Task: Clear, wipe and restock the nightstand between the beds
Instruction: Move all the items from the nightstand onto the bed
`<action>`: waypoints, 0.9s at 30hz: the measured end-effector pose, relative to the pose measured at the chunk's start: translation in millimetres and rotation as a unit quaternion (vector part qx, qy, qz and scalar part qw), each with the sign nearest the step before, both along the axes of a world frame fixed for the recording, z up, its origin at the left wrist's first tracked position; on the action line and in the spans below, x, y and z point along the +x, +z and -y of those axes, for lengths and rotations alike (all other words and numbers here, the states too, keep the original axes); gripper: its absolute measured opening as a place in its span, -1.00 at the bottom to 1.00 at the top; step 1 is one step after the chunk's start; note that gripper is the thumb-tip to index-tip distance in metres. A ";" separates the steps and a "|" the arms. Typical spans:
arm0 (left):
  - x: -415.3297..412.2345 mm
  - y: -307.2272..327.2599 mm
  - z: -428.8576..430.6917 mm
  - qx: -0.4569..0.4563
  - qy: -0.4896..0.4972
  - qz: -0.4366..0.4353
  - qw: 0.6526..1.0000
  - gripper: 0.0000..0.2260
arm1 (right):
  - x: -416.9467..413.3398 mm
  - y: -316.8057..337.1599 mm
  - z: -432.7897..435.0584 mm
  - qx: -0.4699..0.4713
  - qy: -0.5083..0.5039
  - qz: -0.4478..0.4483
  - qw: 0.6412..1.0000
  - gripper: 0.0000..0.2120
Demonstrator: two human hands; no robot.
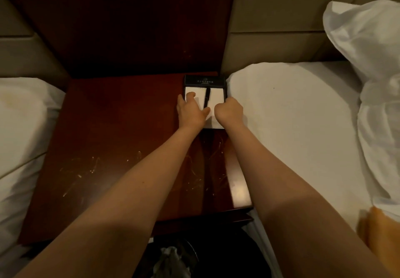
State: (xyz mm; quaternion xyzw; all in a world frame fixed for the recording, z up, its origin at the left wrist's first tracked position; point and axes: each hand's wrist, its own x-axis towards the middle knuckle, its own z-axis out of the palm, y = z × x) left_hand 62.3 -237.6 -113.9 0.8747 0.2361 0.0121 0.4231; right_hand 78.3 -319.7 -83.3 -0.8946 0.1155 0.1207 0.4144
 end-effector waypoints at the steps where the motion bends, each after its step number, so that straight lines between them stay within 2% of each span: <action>1: -0.8 0.2 -3.3 -0.001 0.014 0.008 1.000 -0.45 | -0.8 0.2 0.4 0.014 -0.012 -0.007 1.000 -0.64; 4: -0.3 6.3 -15.3 -0.008 0.035 0.005 0.999 -0.39 | 0.1 1.9 -1.7 0.049 -0.049 -0.037 0.997 -0.61; 7: -0.9 10.3 -26.1 -0.004 0.010 -0.015 1.000 -0.37 | 2.0 5.6 -4.1 0.070 -0.074 -0.054 0.993 -0.65; 10: -7.7 10.4 -33.9 -0.007 -0.011 -0.015 1.000 -0.40 | -4.9 10.0 -8.8 0.097 -0.091 -0.079 0.988 -0.64; 14: -19.3 13.3 -44.1 -0.045 0.010 0.005 0.999 -0.47 | -16.4 14.2 -13.5 0.191 -0.108 -0.138 0.966 -0.65; 18: -33.6 15.6 -42.9 -0.077 0.021 0.010 0.997 -0.58 | -25.1 20.3 -23.4 0.218 -0.104 -0.117 0.963 -0.61; 27: -86.8 43.6 -79.2 -0.068 0.036 0.060 0.995 -0.68 | -60.0 41.9 -44.1 0.297 -0.096 -0.123 0.942 -0.71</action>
